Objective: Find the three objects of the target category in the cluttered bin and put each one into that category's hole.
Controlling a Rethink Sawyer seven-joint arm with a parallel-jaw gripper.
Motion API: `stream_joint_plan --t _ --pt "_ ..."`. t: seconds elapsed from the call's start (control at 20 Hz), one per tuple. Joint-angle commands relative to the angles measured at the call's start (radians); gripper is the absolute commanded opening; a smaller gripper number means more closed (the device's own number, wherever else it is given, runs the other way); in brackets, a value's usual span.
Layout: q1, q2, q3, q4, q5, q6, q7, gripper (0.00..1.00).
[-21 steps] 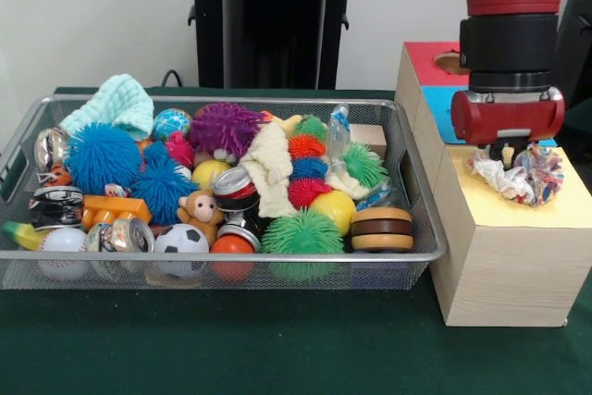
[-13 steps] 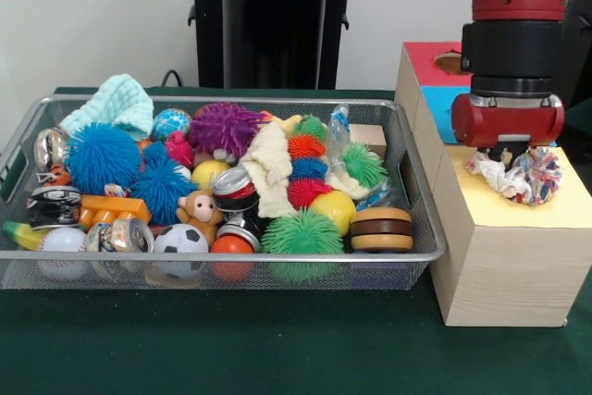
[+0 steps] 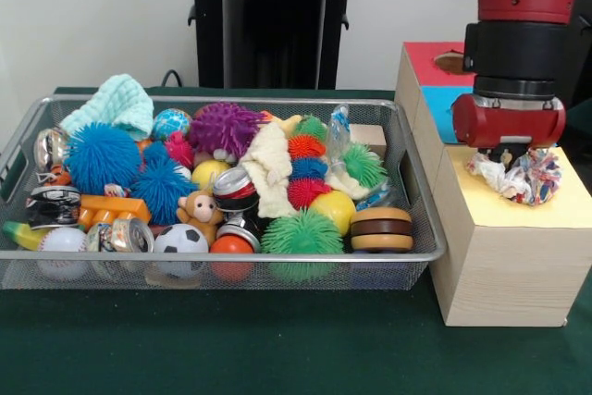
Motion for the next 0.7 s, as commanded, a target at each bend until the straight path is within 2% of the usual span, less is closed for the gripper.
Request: stream_joint_plan --t 0.05,0.4,0.7 --pt "-0.045 -0.025 0.000 -0.016 0.019 0.300 0.101 0.00" --pt "-0.026 -0.104 -0.006 -0.073 0.019 0.549 0.110 0.00" --pt "-0.024 -0.134 0.010 -0.095 0.003 0.609 0.120 0.00"
